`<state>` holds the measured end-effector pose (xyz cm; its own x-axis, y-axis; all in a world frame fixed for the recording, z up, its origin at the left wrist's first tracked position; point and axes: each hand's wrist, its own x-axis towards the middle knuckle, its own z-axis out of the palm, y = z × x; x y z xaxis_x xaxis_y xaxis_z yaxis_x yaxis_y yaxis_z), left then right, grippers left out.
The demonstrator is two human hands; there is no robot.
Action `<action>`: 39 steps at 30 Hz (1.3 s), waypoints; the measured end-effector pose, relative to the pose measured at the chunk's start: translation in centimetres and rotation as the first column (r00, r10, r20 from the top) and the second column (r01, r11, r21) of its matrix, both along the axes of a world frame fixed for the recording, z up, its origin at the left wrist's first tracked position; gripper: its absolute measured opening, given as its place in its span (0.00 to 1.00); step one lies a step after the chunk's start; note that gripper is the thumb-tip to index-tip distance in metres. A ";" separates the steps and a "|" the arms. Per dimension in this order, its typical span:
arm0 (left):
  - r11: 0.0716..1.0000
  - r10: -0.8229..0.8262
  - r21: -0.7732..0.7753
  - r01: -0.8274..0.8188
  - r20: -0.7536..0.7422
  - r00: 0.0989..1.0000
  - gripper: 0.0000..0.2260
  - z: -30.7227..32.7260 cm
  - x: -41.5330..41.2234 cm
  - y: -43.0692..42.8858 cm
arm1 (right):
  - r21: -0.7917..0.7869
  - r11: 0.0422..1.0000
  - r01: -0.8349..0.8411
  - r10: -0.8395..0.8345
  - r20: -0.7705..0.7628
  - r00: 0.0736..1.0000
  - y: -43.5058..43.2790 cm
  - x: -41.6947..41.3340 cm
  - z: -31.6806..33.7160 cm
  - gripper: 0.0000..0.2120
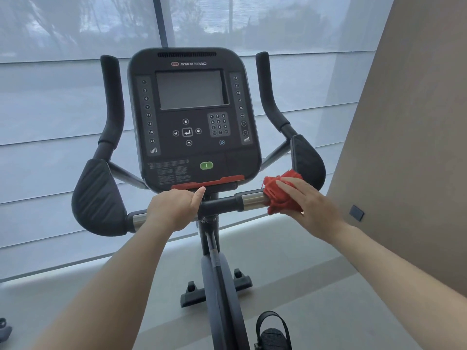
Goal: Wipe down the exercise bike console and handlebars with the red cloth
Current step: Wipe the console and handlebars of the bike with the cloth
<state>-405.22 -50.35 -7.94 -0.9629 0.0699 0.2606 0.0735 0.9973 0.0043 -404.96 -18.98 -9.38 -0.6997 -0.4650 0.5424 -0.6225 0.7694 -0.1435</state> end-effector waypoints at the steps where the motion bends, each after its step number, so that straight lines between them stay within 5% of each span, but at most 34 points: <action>1: 1.000 0.005 -0.001 -0.005 0.000 1.000 0.25 0.0 -0.1 0.1 | -0.028 1.000 0.008 -0.008 0.000 1.000 -0.4 0.2 -0.2 0.29; 8: 0.999 -0.023 -0.035 0.023 0.013 1.000 0.19 0.3 0.2 0.0 | -0.013 1.000 0.027 -0.027 0.006 1.000 -6.8 1.6 -0.9 0.25; 13: 0.988 0.048 0.154 -0.032 -0.102 0.994 0.20 0.8 1.3 -1.0 | 0.030 0.999 0.020 -0.021 0.044 0.999 -9.9 1.9 -0.6 0.22; 24: 0.967 -0.025 -0.255 -0.010 -0.136 0.990 0.13 -0.4 3.1 -5.3 | -0.021 0.997 0.069 -0.067 0.082 0.994 -15.7 2.8 -0.3 0.18; 29: 0.974 -0.042 -0.227 -0.004 -0.200 0.979 0.14 -0.3 3.3 -5.2 | -0.090 0.985 0.145 -0.141 0.057 0.988 -16.5 3.2 -0.9 0.16; 34: 0.912 -0.140 -0.406 0.050 -0.194 0.971 0.14 -0.2 3.7 -5.6 | -0.233 0.963 0.133 -0.114 0.096 0.989 -19.9 4.5 -1.3 0.18; 39: 0.919 -0.130 -0.392 0.037 -0.213 0.969 0.06 -0.1 3.8 -5.4 | -0.047 0.995 0.092 -0.089 0.063 0.994 -17.3 3.2 0.0 0.16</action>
<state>-401.41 -55.73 -8.03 -0.8658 0.2857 0.4107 0.1092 0.9090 -0.4023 -401.73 -36.32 -9.37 -0.7700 -0.3716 0.5186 -0.5396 0.8130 -0.2187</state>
